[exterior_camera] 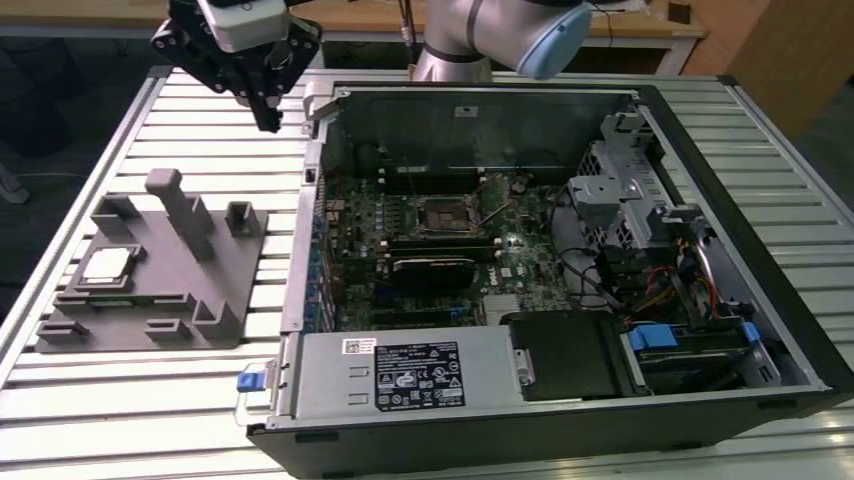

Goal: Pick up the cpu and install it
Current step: 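Reach for the cpu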

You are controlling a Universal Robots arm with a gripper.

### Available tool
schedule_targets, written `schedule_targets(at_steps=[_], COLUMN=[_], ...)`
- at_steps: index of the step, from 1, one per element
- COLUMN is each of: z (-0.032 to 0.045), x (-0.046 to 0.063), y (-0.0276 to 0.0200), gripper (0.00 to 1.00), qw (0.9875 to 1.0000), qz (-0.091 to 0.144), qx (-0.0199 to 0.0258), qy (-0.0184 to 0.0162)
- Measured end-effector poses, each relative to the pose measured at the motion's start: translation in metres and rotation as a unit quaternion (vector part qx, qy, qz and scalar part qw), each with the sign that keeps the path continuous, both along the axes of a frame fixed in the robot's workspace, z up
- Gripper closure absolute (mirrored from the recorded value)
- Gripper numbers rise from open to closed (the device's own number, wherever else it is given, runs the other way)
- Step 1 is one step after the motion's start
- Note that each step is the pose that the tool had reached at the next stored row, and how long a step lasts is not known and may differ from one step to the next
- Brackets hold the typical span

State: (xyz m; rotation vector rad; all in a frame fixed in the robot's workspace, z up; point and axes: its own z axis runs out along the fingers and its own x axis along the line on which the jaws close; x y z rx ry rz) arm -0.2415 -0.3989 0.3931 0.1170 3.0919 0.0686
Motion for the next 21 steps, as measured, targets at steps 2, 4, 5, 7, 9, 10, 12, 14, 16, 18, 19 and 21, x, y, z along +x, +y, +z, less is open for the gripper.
schedule_targets(at_steps=[2,4,5,7,9,10,12,14,16,18,19,21], z=[0.0,-0.0001,-0.0001,-0.0003,-0.0003,-0.0003,-0.0003,-0.0003,-0.0004,-0.0005,-0.0006,-0.0006], x=[-0.005,-0.011,-0.014,-0.019,-0.025,-0.027,-0.032,-0.037,-0.042,-0.046,-0.049,-0.053], y=[0.0,0.0,0.0,0.0,0.0,0.0,0.0,0.0,0.0,0.0,0.0,0.0], gripper=[0.89,0.89,0.89,0.89,0.89,0.89,0.89,0.89,0.89,0.89,0.89,0.89], qw=[1.0,1.0,1.0,1.0,1.0,1.0,1.0,1.0,1.0,1.0,1.0,1.0], qz=[0.0,0.0,0.0,0.0,0.0,0.0,0.0,0.0,0.0,-0.001,-0.001,-0.001], qx=[0.0,0.0,0.0,0.0001,0.0002,0.0002,0.0002,0.0001,0.0002,0.0003,0.0003,0.0003], qy=[-0.0002,-0.0004,-0.0005,-0.0007,-0.0008,-0.0009,-0.001,-0.001,-0.0012,-0.0013,-0.0014,-0.0014])
